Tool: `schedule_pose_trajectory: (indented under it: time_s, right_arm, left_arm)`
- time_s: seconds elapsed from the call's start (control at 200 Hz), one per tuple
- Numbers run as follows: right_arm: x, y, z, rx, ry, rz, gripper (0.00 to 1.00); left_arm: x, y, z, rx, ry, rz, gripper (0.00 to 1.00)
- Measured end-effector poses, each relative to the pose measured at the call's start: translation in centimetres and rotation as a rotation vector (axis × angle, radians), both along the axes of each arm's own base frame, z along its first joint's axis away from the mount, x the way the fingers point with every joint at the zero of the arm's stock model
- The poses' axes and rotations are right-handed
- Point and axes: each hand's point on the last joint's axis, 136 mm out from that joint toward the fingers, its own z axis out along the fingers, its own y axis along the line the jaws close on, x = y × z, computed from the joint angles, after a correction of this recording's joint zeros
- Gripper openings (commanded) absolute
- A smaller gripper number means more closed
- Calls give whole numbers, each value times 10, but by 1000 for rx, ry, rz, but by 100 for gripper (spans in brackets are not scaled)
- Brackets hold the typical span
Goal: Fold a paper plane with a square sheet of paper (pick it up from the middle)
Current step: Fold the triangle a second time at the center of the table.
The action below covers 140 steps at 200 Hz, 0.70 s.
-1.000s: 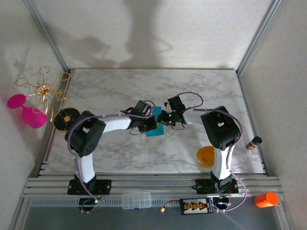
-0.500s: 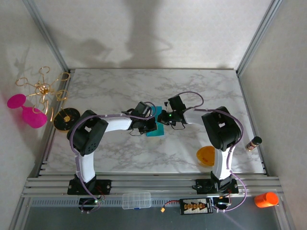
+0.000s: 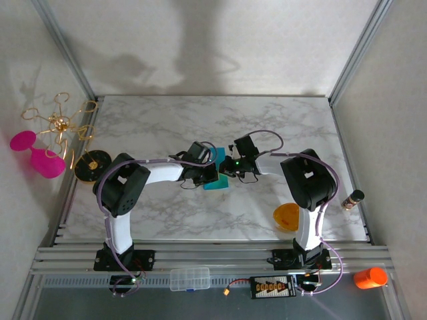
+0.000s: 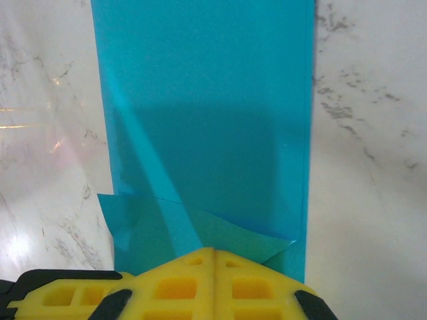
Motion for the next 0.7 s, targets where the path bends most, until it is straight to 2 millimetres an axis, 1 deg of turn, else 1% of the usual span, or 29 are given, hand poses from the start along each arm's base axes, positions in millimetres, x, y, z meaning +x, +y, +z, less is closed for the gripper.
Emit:
schedule_pose_trajectory:
  time_s: [0.15,0.255,0.381,0.541,0.701]
  right_arm:
    - [1,1,0,1,1,-3,1]
    - [1,1,0,-2,2,-4,1]
    - [1,1,0,-3,3,-4,1]
    - [1,1,1,-1,4,-4,1]
    - [4,1,4,17,-5,-2,2]
  left_arm:
    - [3,0,11,-8,-27,7,7]
    - [8,2,14,2,-46,20,7]
    - [9,4,10,14,-47,28,5]
    - [6,6,-1,33,-21,26,3]
    - [6,6,-2,34,-21,26,3]
